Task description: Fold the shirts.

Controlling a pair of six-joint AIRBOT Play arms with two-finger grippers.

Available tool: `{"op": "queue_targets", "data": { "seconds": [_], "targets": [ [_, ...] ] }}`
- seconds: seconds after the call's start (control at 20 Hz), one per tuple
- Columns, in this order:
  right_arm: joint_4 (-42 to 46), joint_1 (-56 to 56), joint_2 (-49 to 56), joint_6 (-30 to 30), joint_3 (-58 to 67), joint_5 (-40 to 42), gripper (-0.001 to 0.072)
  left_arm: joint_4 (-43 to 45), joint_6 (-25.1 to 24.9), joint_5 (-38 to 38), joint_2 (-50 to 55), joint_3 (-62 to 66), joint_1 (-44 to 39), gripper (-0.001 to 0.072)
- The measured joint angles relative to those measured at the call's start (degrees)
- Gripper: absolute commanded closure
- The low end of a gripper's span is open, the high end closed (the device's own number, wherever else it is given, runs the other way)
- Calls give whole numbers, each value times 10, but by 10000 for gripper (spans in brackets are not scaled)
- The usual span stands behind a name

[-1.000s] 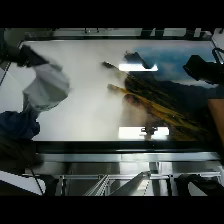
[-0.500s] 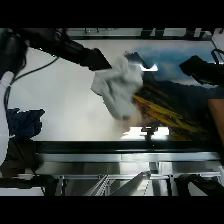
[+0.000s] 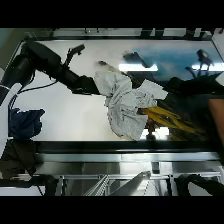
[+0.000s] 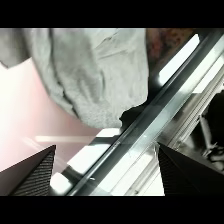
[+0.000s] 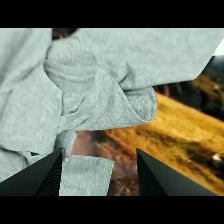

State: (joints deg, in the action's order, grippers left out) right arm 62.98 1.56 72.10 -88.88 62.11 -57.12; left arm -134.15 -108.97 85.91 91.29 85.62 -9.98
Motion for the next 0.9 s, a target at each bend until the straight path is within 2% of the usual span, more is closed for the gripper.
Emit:
{"op": "queue_targets", "data": {
  "seconds": [0.15, 0.35, 0.45, 0.7, 0.8, 0.85, 0.9],
  "targets": [
    [-23, 0, 97, 22, 22, 5, 219, -33, 8, -41, 0, -91, -4, -9],
    [-76, 0, 201, 75, 55, -1, 228, -59, 13, -99, 0, -182, -52, -8],
    [-102, 0, 227, 99, 64, 0, 330, -63, 14, -132, 0, -214, -86, -8],
    [-128, -1, 252, 131, 73, 15, 334, -68, 15, -184, 30, -232, -157, 11],
    [-132, -3, 256, 136, 75, 15, 424, -68, 20, -185, 57, -220, -179, 11],
    [-135, -5, 259, 140, 75, 14, 513, -69, 21, -182, 71, -212, -187, 30],
    [-137, -6, 261, 147, 75, 12, 656, -73, 26, -173, 85, -202, -195, 277]
  ]
}}
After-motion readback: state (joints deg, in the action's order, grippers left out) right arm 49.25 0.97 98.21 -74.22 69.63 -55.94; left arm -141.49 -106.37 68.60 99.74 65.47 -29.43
